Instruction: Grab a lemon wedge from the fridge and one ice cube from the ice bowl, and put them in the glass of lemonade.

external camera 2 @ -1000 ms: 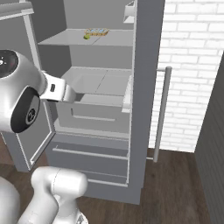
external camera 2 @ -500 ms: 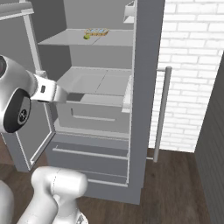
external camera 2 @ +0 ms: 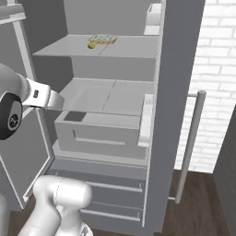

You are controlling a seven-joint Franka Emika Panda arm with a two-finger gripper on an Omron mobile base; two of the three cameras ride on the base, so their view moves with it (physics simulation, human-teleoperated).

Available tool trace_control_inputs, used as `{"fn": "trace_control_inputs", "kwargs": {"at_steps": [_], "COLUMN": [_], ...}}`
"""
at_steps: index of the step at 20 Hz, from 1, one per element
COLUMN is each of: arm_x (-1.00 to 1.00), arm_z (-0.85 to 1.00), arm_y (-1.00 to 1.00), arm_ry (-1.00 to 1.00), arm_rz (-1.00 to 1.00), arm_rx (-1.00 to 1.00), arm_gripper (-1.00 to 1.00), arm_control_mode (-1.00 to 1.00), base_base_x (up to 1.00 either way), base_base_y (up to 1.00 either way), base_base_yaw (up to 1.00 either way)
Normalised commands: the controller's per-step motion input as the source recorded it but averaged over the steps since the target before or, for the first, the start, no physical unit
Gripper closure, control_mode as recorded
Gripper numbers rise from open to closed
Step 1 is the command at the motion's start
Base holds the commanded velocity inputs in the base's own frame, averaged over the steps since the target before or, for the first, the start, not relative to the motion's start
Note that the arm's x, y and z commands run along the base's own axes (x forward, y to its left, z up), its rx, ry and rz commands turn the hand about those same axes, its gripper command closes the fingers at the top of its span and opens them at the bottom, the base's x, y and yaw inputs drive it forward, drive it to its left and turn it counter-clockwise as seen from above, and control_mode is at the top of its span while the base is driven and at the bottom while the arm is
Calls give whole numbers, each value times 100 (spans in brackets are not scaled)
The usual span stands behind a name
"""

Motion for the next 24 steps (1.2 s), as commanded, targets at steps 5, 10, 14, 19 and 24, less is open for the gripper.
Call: {"fn": "trace_control_inputs", "kwargs": {"at_steps": [5,10,14,19,24], "arm_x": [0,0,0,0,0], "arm_z": [0,0,0,0,0], "arm_y": [0,0,0,0,0], "arm_ry": [0,0,0,0,0], "arm_rz": [0,0,0,0,0], "arm_rx": [0,0,0,0,0], "arm_gripper": [-100,-100,-100,-100,-100], "arm_control_mode": [100,100,100,100,100], "base_base_x": [-8,-19,23,69,68], "base_base_y": [-28,-36,-11,0,0], "base_base_yaw": [2,-5,0,0,0]}}
